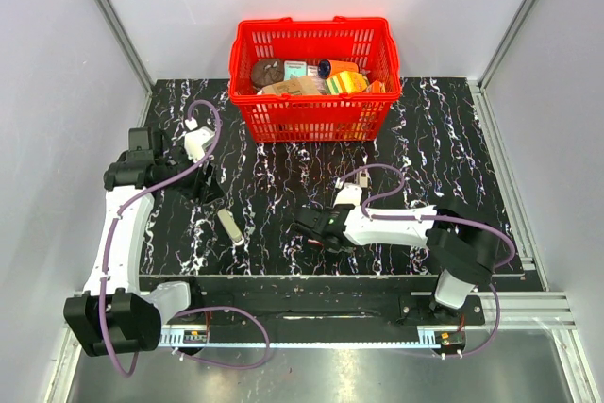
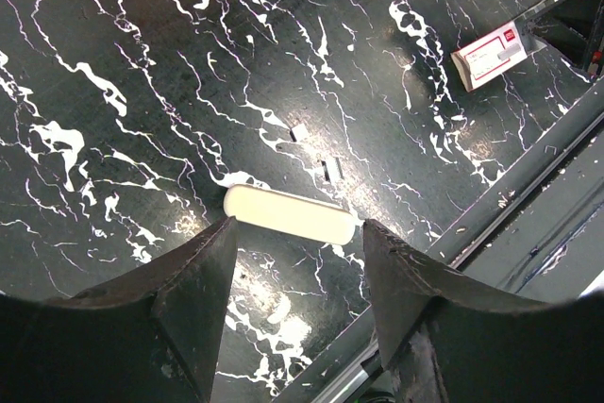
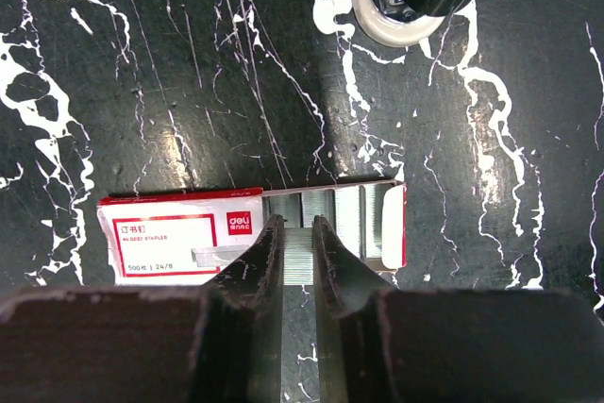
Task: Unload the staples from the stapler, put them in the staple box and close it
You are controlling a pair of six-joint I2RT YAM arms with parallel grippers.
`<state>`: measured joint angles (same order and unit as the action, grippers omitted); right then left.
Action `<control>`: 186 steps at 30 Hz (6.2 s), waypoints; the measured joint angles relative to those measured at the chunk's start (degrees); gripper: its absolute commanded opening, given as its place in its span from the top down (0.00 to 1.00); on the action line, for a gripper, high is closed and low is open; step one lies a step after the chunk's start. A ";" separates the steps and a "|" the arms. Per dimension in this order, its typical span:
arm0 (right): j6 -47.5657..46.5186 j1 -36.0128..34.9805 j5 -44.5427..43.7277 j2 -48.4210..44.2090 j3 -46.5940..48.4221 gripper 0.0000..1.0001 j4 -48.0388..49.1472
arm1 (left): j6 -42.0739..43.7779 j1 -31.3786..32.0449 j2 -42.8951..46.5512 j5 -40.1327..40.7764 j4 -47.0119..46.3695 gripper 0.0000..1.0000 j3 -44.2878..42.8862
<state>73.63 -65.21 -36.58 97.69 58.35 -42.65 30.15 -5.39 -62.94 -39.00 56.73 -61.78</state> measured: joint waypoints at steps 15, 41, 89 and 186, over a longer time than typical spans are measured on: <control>-0.04 0.00 -0.20 0.00 -0.90 1.00 0.90 | 0.00 0.00 -0.02 0.02 0.35 0.40 0.48; -0.50 0.00 -0.50 1.51 -0.90 0.86 1.01 | 0.26 0.00 0.59 0.24 0.44 0.40 1.51; -6.86 -0.04 -1.33 -1.03 0.15 0.66 3.91 | 0.31 -0.04 0.59 0.20 0.66 0.39 1.51; -61.31 2.64 35.74 14.88 12.37 0.62 50.34 | 4.09 6.05 -21.40 13.94 -19.02 0.39 2.36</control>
<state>12.32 -62.57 -0.84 112.57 70.72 7.68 34.24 0.67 -84.33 -25.06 37.71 -59.42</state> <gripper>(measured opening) 0.373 0.613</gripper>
